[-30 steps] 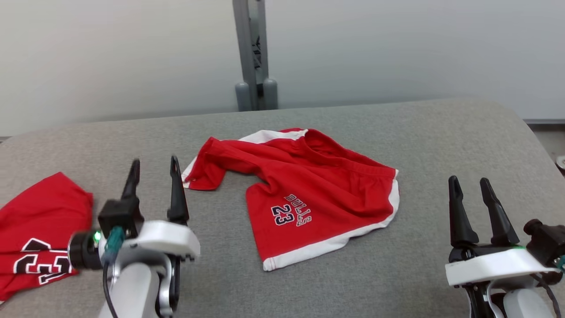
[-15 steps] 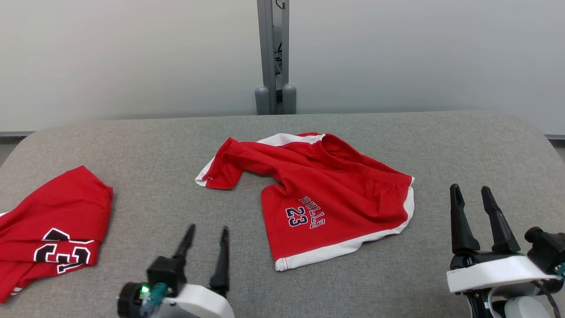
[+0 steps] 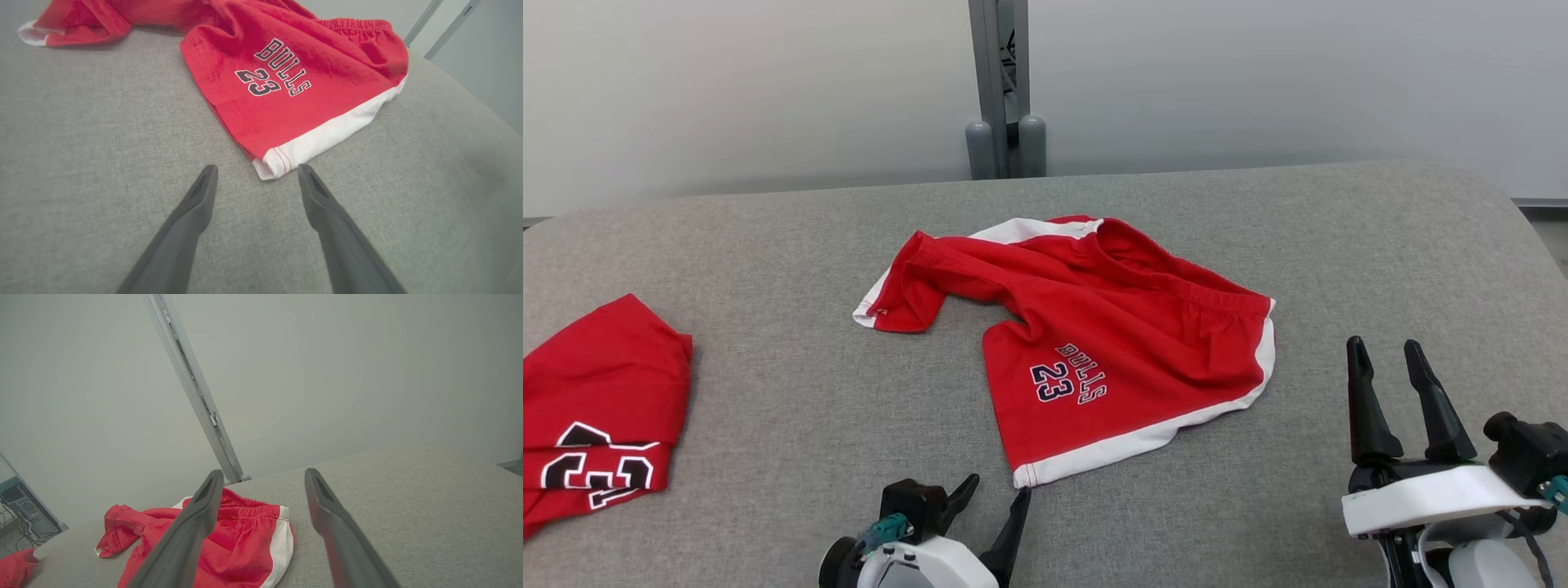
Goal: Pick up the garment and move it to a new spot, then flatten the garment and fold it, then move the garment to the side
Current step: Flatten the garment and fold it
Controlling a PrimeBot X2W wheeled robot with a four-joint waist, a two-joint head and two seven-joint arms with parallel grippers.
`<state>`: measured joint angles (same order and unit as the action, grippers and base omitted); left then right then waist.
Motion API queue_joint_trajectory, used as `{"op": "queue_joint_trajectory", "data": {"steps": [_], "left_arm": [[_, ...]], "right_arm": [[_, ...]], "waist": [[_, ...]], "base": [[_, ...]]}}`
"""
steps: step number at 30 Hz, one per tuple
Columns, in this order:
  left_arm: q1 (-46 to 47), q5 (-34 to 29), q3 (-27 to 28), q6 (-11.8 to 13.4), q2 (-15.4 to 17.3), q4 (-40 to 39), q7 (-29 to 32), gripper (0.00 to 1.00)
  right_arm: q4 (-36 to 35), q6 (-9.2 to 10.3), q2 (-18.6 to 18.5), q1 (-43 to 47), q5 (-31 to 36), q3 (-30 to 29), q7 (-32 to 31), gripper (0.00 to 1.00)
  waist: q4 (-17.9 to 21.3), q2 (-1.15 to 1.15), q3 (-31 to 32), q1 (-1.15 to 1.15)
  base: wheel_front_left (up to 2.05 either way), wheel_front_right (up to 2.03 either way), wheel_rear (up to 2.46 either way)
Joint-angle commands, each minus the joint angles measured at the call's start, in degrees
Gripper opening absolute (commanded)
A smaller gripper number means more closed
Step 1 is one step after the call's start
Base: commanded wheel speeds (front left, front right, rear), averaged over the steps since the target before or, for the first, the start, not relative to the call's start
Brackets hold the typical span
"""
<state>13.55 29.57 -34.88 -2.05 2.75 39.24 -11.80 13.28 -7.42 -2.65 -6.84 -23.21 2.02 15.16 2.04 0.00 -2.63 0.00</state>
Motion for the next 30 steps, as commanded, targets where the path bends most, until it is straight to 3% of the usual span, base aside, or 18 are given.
{"op": "queue_joint_trajectory", "data": {"steps": [1, 5, 18, 19, 20, 21, 30], "left_arm": [[1.9, 2.8, -1.3, -0.6, 0.2, 1.0, 0.4, 1.00], [4.2, 6.9, -3.8, 0.0, 0.3, 3.1, 0.4, 1.00], [8.3, 15.2, -11.1, 0.2, 0.3, 7.2, -0.6, 1.00], [8.4, 15.7, -11.7, 0.0, 0.3, 7.6, -0.6, 0.77], [8.6, 16.2, -12.2, -0.2, 0.3, 7.9, -0.7, 0.28], [8.9, 16.8, -12.5, -0.2, 0.3, 8.0, -0.9, 0.00], [10.9, 18.7, -14.3, 1.6, 0.3, 9.5, -2.9, 0.00]], "right_arm": [[0.0, -0.14, -0.4, -1.1, -0.1, -0.2, 0.2, 1.00], [0.7, -0.14, -0.4, -2.1, -3.3, -0.4, 0.2, 1.00], [1.2, -0.14, -0.4, -3.3, -4.4, 0.2, 0.2, 1.00], [1.2, -0.14, -0.4, -3.2, -4.4, 0.0, 0.2, 1.00], [1.2, -0.14, -0.4, -3.1, -4.3, -0.1, 0.2, 1.00], [1.3, -0.14, -0.4, -3.0, -4.3, -0.2, 0.2, 1.00], [1.9, -0.14, -0.4, -2.3, -3.9, -0.4, 0.2, 1.00]], "waist": [[0.7, 0.00, -0.9, 0.00], [1.8, 0.00, -2.1, 0.00], [2.8, 0.00, -3.4, 0.00], [2.7, 0.00, -3.4, 0.00], [2.7, 0.00, -3.4, 0.00], [2.6, 0.00, -3.4, 0.00], [1.0, 0.00, -2.1, 0.00]], "base": [[0.00, 0.00, 0.00], [0.00, 0.00, 0.00], [0.00, 0.00, 0.00], [0.00, 0.00, 0.00], [0.00, 0.00, 0.00], [0.00, 0.00, 0.00], [0.00, 0.00, 0.00]]}}
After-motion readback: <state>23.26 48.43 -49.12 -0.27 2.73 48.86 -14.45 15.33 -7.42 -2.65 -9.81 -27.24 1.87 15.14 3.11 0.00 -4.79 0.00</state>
